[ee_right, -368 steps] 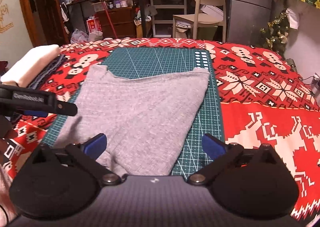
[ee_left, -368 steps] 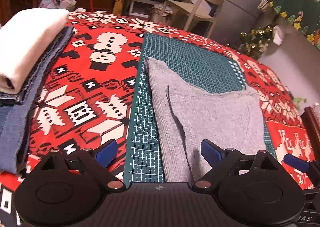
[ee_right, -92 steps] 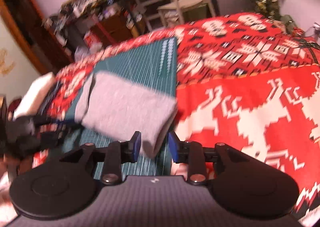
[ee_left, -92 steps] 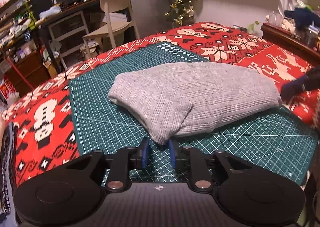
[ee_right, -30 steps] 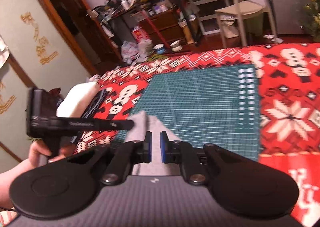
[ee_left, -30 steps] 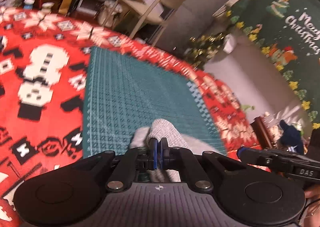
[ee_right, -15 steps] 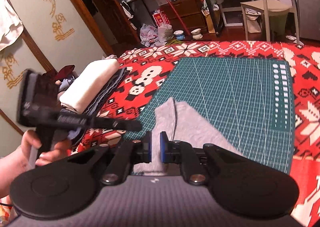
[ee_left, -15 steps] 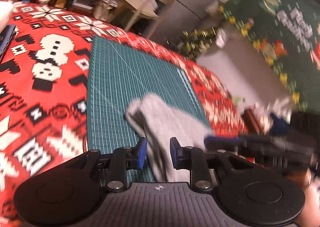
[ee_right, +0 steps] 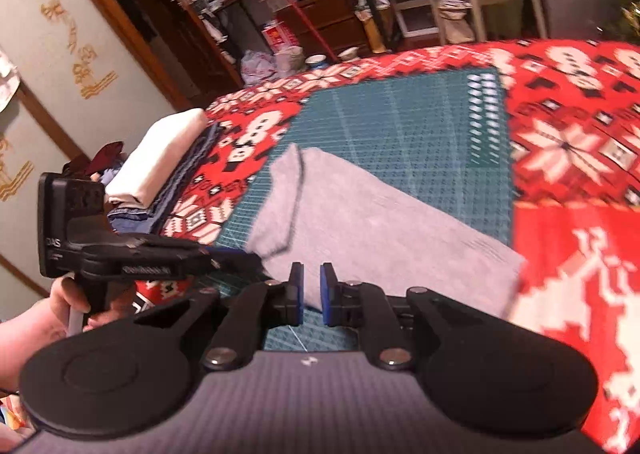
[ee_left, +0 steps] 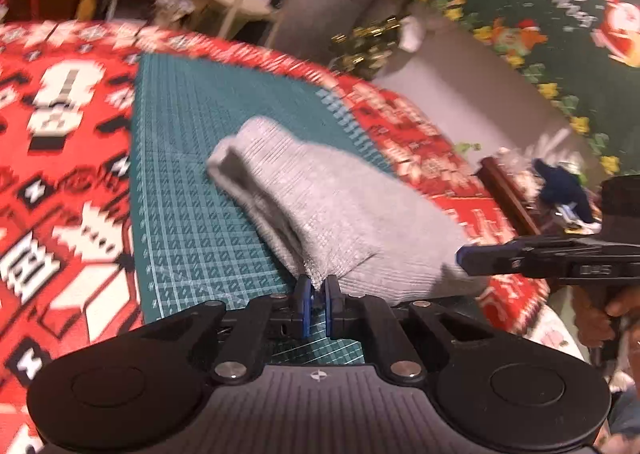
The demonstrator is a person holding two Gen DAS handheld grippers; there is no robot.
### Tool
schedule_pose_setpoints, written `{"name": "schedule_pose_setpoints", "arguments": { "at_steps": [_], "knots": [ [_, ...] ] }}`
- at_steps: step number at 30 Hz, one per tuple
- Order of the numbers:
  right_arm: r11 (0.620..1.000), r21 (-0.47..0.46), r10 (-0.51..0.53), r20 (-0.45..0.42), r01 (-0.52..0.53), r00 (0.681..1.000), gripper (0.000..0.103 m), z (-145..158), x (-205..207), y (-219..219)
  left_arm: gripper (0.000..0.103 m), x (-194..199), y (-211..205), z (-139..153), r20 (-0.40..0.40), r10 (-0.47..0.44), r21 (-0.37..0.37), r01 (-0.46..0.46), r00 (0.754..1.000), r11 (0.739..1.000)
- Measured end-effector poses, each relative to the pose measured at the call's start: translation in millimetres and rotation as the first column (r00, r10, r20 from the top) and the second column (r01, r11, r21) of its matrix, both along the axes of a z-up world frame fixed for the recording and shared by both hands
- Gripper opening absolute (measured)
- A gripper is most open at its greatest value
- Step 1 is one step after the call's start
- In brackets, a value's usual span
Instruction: Fold clothes
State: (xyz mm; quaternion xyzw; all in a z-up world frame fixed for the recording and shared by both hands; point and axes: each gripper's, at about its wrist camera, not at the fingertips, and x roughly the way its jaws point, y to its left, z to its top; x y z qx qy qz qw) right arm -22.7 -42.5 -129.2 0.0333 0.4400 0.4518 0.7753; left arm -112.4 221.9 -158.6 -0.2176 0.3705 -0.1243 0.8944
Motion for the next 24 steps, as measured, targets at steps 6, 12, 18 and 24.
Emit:
{"name": "schedule_pose_setpoints", "arguments": {
  "at_steps": [6, 12, 18, 24],
  "knots": [
    [0.999, -0.011, -0.032, -0.047, 0.032, 0.998, 0.011, -14, 2, -26, 0.006, 0, 28, 8, 0.004, -0.034, -0.002, 0.034, 0.999, 0.999],
    [0.999, 0.003, -0.054, -0.038, 0.054, 0.998, 0.011, -12, 3, -38, 0.006, 4, 27, 3, -0.039, -0.042, -0.001, 0.042, 0.998, 0.999],
    [0.992, -0.030, -0.122, 0.060, 0.124, 0.991, 0.035, -2, 23, -62, 0.006, 7, 29, 1, -0.057, 0.001, 0.013, 0.000, 0.998, 1.000],
    [0.999, -0.031, -0.043, 0.038, 0.044, 0.998, 0.036, -12, 42, -60, 0.006, 9, 36, 5, -0.054, 0.078, 0.050, -0.075, 0.995, 0.996]
  ]
}}
